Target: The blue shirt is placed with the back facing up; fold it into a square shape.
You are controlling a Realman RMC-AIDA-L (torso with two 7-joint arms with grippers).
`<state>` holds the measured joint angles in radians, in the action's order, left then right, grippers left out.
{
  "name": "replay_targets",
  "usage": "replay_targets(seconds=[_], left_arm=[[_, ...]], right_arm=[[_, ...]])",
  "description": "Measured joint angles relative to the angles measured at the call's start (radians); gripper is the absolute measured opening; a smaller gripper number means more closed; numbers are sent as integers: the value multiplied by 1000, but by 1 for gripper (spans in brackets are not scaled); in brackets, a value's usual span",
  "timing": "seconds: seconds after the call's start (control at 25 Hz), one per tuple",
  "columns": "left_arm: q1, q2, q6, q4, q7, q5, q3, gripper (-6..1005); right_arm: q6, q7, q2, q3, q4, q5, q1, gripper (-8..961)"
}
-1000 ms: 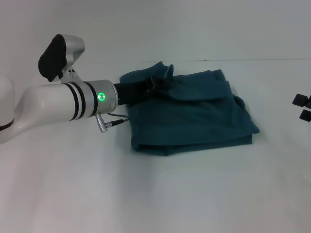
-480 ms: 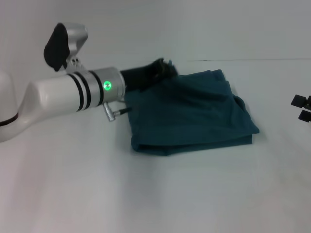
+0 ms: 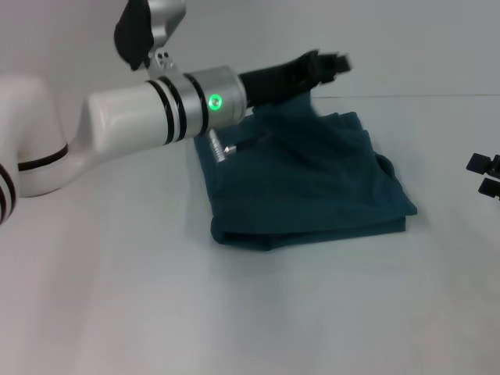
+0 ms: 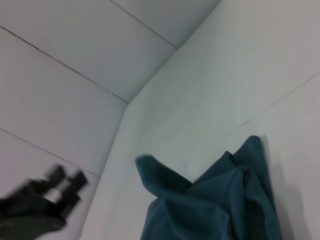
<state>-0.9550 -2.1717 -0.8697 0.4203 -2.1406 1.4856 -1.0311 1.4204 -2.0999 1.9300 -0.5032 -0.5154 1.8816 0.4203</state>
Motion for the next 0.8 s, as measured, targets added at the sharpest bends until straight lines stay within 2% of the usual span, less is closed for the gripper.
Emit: replay_targets(seconds=[0.04, 0.2, 0.36, 0.48, 0.56, 0.68, 0.8], left_arm=[[0, 0, -23, 0, 36, -38, 1, 136], [37, 3, -108, 6, 131, -183, 4, 318], [115, 9, -144, 38, 128, -215, 5, 490], [207, 26, -166, 62, 76, -205, 5, 627], [260, 48, -203, 67, 35, -191, 4, 733], [319, 71, -268, 79, -19, -132, 11, 734], [365, 70, -330, 111, -42, -57, 46, 735]], right_arm=[[-1, 0, 0, 0, 0, 0, 0, 928], [-2, 0, -2, 0, 7, 1, 0, 928], [-2, -2, -9, 0, 9, 18, 3, 928], [-3, -21, -20, 0, 4, 62, 16, 928], [-2, -38, -31, 0, -1, 81, 25, 928], [8, -97, -60, -2, -8, 112, 58, 927], [9, -197, -97, -23, -30, 169, 123, 927]])
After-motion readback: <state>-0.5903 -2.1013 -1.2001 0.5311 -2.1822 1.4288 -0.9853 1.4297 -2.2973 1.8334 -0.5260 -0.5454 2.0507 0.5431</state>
